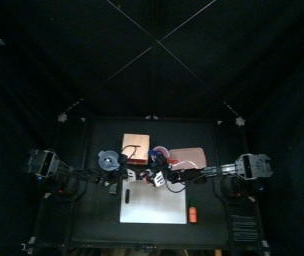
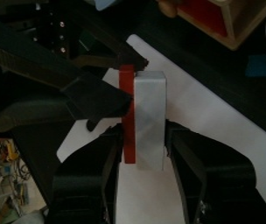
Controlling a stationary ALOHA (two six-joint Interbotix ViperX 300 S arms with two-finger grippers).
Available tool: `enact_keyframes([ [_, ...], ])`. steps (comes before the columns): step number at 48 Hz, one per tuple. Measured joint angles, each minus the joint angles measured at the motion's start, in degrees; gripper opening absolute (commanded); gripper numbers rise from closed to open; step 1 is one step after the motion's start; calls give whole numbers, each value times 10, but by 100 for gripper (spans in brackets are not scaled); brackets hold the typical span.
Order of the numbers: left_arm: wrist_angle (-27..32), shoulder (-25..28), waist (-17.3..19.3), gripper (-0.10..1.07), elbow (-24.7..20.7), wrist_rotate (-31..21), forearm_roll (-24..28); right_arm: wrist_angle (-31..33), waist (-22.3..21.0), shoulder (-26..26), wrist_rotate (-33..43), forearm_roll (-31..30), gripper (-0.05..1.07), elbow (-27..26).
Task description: Place salmon sushi upright
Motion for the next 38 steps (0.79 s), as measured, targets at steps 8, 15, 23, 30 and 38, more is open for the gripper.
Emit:
enact_keyframes([
  [8,-5,19,-4,96,-17,-16,4,0,0,0,-2,-2,59,0],
  [15,-13,29,-4,81,-21,-31,4,0,0,0,-2,-4,59,0],
  [23,-21,33,-4,65,-21,-39,4,0,0,0,-2,-4,59,0],
  [30,-23,39,-4,61,-22,-40,4,1,-1,1,-1,-4,59,1],
  [38,-23,40,-5,61,-24,-40,4,1,-1,0,1,-4,66,5],
])
